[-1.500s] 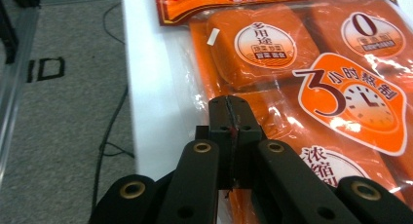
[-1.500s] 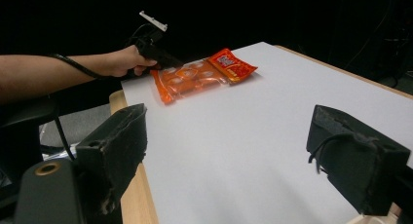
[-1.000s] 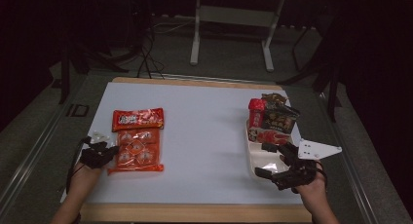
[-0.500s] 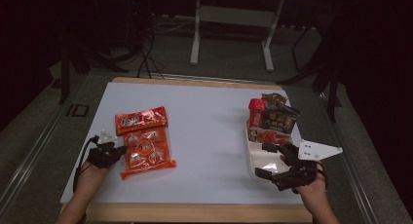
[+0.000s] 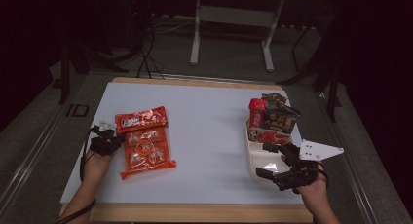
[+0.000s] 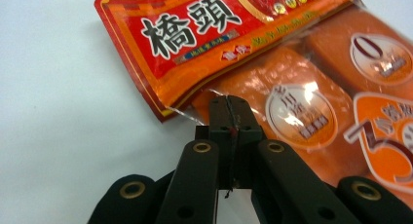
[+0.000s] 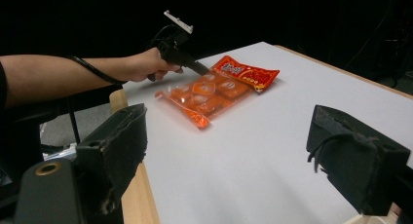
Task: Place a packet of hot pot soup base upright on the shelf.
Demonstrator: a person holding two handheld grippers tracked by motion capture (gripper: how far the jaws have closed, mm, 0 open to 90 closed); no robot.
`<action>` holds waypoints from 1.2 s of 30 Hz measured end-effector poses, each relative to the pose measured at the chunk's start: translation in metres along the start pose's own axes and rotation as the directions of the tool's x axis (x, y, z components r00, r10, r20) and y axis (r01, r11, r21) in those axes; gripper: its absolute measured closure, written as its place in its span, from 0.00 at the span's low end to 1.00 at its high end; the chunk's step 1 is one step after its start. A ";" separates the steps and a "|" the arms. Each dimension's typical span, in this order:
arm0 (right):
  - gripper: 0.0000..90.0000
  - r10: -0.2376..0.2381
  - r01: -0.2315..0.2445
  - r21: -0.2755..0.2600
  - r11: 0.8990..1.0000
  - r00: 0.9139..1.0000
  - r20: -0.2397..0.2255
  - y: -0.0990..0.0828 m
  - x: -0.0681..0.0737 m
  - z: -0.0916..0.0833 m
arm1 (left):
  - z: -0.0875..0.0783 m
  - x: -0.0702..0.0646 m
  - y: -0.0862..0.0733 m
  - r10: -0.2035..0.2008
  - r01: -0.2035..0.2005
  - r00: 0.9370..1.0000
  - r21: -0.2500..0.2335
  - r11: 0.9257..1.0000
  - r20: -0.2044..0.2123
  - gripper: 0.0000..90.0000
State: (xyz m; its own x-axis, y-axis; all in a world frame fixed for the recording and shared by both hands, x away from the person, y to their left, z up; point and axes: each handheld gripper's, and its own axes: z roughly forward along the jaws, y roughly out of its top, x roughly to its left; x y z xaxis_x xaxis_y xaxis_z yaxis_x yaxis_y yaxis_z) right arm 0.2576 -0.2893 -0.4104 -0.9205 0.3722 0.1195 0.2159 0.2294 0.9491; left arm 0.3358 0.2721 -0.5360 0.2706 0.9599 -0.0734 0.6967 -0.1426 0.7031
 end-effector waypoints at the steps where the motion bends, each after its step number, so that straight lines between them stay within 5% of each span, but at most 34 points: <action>1: 0.16 0.002 -0.002 -0.002 1.000 1.000 -0.003 0.000 0.000 0.000 | 0.001 0.000 0.001 -0.004 0.004 1.000 0.001 1.000 0.001 1.00; 8: 0.16 -0.002 0.002 0.009 1.000 1.000 -0.016 -0.001 0.001 0.005 | 0.008 -0.014 0.007 0.038 -0.038 0.999 0.022 0.999 0.005 1.00; 18: 0.16 0.003 -0.003 0.009 1.000 1.000 -0.016 -0.003 0.000 0.003 | 0.016 -0.051 0.015 0.103 -0.107 0.990 0.038 0.994 0.093 1.00; 30: 0.16 0.005 -0.005 0.009 1.000 1.000 -0.017 -0.004 0.000 0.003 | 0.023 -0.101 0.019 0.187 -0.199 0.962 0.042 0.979 0.197 1.00; 31: 0.16 0.007 -0.007 0.008 1.000 1.000 -0.019 -0.004 0.000 0.003 | 0.024 -0.109 0.020 0.200 -0.214 0.955 0.040 0.976 0.217 1.00; 34: 0.16 0.008 -0.008 0.008 1.000 1.000 -0.021 -0.005 0.000 0.003 | 0.026 -0.119 0.021 0.212 -0.228 0.948 0.040 0.973 0.238 1.00; 36: 0.16 0.007 -0.007 0.009 1.000 1.000 -0.020 -0.005 0.000 0.004 | 0.027 -0.122 0.022 0.212 -0.229 0.946 0.042 0.973 0.244 1.00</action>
State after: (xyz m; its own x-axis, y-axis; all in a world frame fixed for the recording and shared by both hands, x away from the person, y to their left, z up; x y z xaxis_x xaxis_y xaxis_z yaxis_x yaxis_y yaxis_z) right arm 0.2575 -0.2871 -0.4160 -0.9252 0.3559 0.1316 0.2250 0.2351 0.9456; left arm 0.3360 0.1452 -0.5309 0.5660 0.8191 -0.0932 0.6434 -0.3683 0.6711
